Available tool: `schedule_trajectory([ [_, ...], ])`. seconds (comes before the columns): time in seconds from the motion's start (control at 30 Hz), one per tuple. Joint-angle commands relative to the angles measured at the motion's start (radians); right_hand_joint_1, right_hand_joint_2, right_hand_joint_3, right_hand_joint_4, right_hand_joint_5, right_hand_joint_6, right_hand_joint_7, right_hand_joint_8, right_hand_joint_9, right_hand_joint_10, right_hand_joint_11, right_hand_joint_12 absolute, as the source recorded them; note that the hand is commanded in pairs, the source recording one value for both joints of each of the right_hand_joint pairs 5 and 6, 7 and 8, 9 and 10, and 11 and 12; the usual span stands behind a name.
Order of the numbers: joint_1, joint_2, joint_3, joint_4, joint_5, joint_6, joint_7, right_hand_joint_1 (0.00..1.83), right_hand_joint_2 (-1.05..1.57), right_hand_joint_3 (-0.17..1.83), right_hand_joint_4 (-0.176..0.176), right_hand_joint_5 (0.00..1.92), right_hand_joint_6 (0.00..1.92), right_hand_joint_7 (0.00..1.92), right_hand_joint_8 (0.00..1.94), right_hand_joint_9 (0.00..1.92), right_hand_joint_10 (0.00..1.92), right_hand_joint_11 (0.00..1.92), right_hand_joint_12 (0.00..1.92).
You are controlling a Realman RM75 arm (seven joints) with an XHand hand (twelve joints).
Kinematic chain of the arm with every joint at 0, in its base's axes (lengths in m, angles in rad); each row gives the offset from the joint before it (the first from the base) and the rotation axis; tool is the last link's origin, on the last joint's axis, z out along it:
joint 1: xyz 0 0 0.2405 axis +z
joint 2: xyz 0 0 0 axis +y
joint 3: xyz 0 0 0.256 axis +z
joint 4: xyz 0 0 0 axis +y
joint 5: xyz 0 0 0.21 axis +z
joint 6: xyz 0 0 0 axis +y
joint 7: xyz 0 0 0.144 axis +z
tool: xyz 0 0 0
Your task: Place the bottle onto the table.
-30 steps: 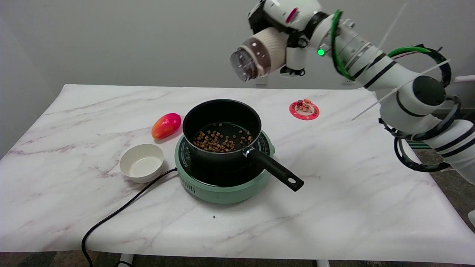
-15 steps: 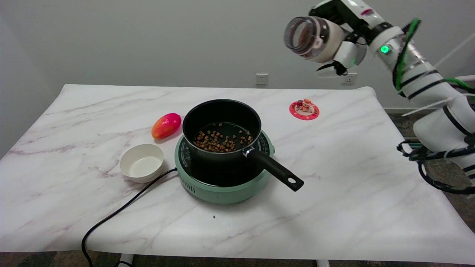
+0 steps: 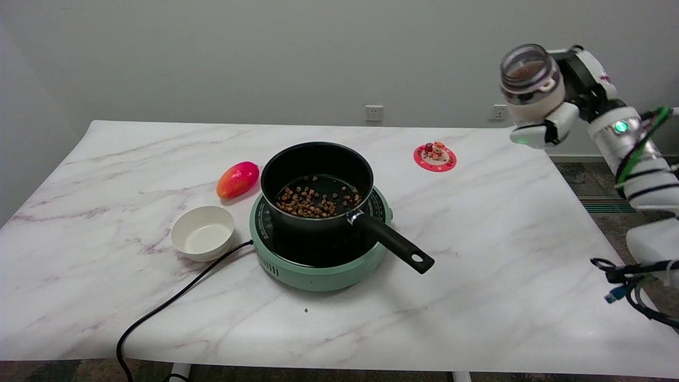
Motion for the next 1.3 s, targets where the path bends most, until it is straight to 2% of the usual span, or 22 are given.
schedule_trajectory([
  [0.03,-0.122,-0.055,0.007,-0.456,0.406,0.365,-0.003,1.63,0.89,0.9,0.0,1.92,1.92,1.92,1.92,1.63,1.63,1.24,1.24],
  [0.27,-0.04,-0.047,-0.186,-0.573,0.582,0.409,-0.119,1.61,0.93,0.86,0.0,1.92,1.92,1.92,1.92,1.64,1.64,1.24,1.24],
  [0.47,0.188,-0.095,-0.349,-0.792,0.612,0.514,-0.11,1.61,0.95,0.85,0.0,1.92,1.92,1.92,1.92,1.64,1.64,1.25,1.25],
  [0.6,0.327,-0.112,-0.449,-0.906,0.602,0.545,-0.06,1.6,1.01,0.75,0.0,1.92,1.92,1.92,1.92,1.65,1.65,1.26,1.26],
  [0.7,0.381,-0.112,-0.51,-0.926,0.611,0.548,-0.043,1.61,1.0,0.76,0.0,1.92,1.92,1.92,1.92,1.65,1.65,1.26,1.26],
  [0.87,0.398,-0.124,-0.532,-0.901,0.612,0.55,-0.023,1.62,0.97,0.79,0.0,1.92,1.92,1.92,1.92,1.64,1.64,1.25,1.25],
  [1.3,0.371,-0.175,-0.571,-0.884,0.612,0.576,-0.011,1.63,0.91,0.86,0.0,1.92,1.92,1.92,1.92,1.61,1.61,1.24,1.24],
])
